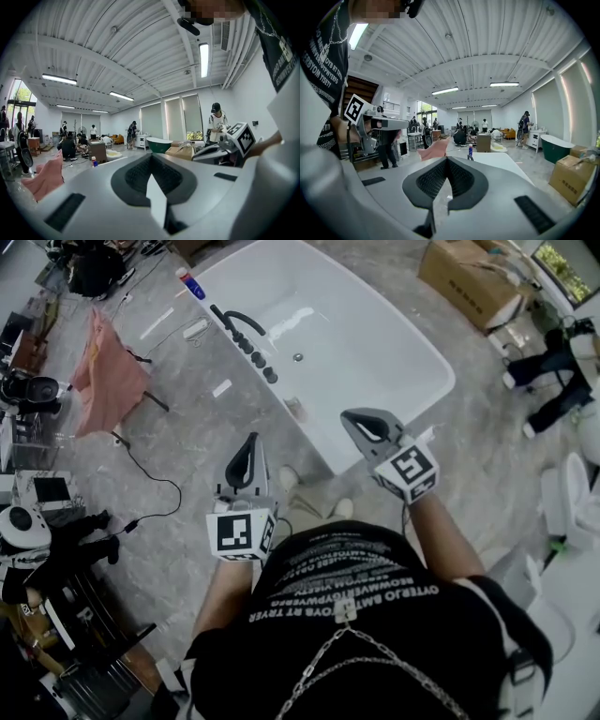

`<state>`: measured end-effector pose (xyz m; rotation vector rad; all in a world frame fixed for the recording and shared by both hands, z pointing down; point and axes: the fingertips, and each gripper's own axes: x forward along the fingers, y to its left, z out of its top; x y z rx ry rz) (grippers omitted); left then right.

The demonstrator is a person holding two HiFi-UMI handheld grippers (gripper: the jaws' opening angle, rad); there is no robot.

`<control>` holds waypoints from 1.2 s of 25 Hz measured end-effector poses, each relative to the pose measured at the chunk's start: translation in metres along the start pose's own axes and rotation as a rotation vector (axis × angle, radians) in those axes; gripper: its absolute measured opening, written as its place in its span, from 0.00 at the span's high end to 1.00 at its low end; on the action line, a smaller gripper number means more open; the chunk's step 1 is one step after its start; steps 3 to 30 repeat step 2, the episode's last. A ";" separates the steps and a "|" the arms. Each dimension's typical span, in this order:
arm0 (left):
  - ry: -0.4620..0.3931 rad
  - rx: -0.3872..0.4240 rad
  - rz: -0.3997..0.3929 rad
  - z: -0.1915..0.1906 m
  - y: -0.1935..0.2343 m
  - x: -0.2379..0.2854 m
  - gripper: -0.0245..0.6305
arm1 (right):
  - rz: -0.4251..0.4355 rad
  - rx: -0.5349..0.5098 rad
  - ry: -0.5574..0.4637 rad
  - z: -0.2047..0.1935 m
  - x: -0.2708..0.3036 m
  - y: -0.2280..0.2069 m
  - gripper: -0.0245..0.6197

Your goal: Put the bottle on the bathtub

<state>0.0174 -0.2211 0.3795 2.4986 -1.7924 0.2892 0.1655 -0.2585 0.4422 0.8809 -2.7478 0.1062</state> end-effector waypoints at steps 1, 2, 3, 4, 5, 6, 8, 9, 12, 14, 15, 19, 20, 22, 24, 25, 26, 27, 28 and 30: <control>-0.002 0.002 0.003 0.000 -0.001 0.001 0.96 | -0.001 0.002 0.000 -0.001 -0.001 -0.001 0.96; -0.005 0.004 0.006 0.000 -0.001 0.003 0.96 | -0.002 0.004 -0.001 -0.002 -0.001 -0.002 0.96; -0.005 0.004 0.006 0.000 -0.001 0.003 0.96 | -0.002 0.004 -0.001 -0.002 -0.001 -0.002 0.96; -0.005 0.004 0.006 0.000 -0.001 0.003 0.96 | -0.002 0.004 -0.001 -0.002 -0.001 -0.002 0.96; -0.005 0.004 0.006 0.000 -0.001 0.003 0.96 | -0.002 0.004 -0.001 -0.002 -0.001 -0.002 0.96; -0.005 0.004 0.006 0.000 -0.001 0.003 0.96 | -0.002 0.004 -0.001 -0.002 -0.001 -0.002 0.96; -0.005 0.004 0.006 0.000 -0.001 0.003 0.96 | -0.002 0.004 -0.001 -0.002 -0.001 -0.002 0.96; -0.005 0.004 0.006 0.000 -0.001 0.003 0.96 | -0.002 0.004 -0.001 -0.002 -0.001 -0.002 0.96; -0.005 0.004 0.006 0.000 -0.001 0.003 0.96 | -0.002 0.004 -0.001 -0.002 -0.001 -0.002 0.96; -0.005 0.004 0.006 0.000 -0.001 0.003 0.96 | -0.002 0.004 -0.001 -0.002 -0.001 -0.002 0.96; -0.005 0.004 0.006 0.000 -0.001 0.003 0.96 | -0.002 0.004 -0.001 -0.002 -0.001 -0.002 0.96; -0.005 0.004 0.006 0.000 -0.001 0.003 0.96 | -0.002 0.004 -0.001 -0.002 -0.001 -0.002 0.96; -0.005 0.004 0.006 0.000 -0.001 0.003 0.96 | -0.002 0.004 -0.001 -0.002 -0.001 -0.002 0.96; -0.005 0.004 0.006 0.000 -0.001 0.003 0.96 | -0.002 0.004 -0.001 -0.002 -0.001 -0.002 0.96; -0.005 0.004 0.006 0.000 -0.001 0.003 0.96 | -0.002 0.004 -0.001 -0.002 -0.001 -0.002 0.96; -0.005 0.004 0.006 0.000 -0.001 0.003 0.96 | -0.002 0.004 -0.001 -0.002 -0.001 -0.002 0.96; -0.005 0.004 0.006 0.000 -0.001 0.003 0.96 | -0.002 0.004 -0.001 -0.002 -0.001 -0.002 0.96; -0.005 0.004 0.006 0.000 -0.001 0.003 0.96 | -0.002 0.004 -0.001 -0.002 -0.001 -0.002 0.96; -0.005 0.004 0.006 0.000 -0.001 0.003 0.96 | -0.002 0.004 -0.001 -0.002 -0.001 -0.002 0.96; -0.005 0.004 0.006 0.000 -0.001 0.003 0.96 | -0.002 0.004 -0.001 -0.002 -0.001 -0.002 0.96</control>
